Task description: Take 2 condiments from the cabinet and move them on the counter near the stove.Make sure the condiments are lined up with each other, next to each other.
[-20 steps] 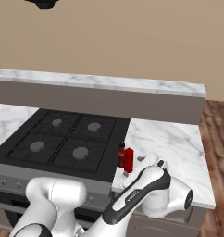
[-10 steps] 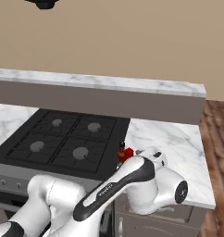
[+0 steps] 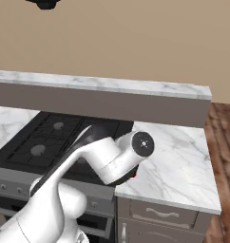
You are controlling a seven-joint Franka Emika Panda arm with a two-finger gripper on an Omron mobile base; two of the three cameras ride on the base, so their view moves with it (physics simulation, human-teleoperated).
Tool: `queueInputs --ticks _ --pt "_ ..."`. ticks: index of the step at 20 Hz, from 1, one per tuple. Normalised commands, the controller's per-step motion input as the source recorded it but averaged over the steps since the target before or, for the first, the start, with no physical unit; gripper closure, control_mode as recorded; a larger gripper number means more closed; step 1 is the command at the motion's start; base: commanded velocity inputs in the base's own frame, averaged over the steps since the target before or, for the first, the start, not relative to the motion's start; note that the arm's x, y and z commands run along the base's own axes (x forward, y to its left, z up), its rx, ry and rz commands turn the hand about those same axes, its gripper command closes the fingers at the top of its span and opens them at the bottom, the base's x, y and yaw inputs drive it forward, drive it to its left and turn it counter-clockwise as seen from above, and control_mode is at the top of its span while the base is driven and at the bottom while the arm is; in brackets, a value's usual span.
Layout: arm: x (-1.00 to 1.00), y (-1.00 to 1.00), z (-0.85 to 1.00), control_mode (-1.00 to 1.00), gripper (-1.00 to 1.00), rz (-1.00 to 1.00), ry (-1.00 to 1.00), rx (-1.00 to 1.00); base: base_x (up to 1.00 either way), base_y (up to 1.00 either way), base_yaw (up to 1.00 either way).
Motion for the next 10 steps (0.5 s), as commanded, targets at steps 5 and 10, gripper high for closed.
queueInputs --ticks 5,10 --pt "0.0 0.72 0.37 -1.0 -1.0 -0.15 0.19 -0.17 0.0 0.0 0.0" --pt "-0.01 0.7 0.38 -1.0 -1.0 -0.13 0.07 -0.16 0.0 0.0 0.0"
